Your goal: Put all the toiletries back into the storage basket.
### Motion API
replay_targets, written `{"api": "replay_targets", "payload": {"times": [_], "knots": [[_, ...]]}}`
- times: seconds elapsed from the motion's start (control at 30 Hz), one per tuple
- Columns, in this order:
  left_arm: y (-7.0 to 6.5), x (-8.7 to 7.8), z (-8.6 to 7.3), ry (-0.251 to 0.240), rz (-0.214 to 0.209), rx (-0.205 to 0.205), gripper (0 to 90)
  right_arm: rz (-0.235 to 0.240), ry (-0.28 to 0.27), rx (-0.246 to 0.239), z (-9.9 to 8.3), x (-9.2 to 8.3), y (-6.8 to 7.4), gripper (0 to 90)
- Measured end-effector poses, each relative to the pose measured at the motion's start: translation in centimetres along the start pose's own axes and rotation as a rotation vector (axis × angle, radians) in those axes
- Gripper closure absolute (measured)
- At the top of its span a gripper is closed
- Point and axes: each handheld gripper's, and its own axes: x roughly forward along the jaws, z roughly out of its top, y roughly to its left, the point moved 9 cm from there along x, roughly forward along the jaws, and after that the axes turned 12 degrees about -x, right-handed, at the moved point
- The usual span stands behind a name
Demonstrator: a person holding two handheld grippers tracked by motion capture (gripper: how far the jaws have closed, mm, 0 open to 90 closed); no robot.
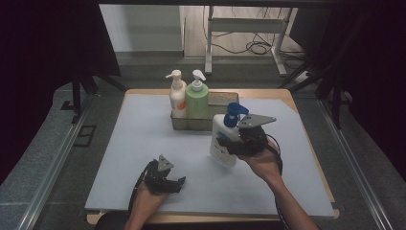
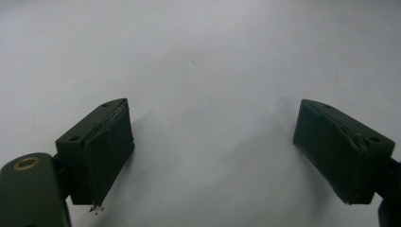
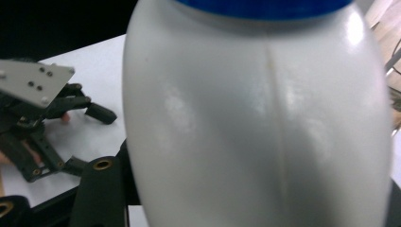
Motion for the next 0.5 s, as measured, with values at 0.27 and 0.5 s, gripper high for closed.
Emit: {"api": "replay_targets", "payload": {"times": [0.27,0.5], "knots": [[0.0,0.0,0.0,-0.002,0.0,0.0,12.1,-0.045,0.0,0.009,1.0,-0.2,-2.1,37.7],[0.0,0.0,0.0,-0.003,0.0,-0.001,12.1,-0.08,-0.001,0.012,1.9,-0.3,-3.6,37.7]]}}
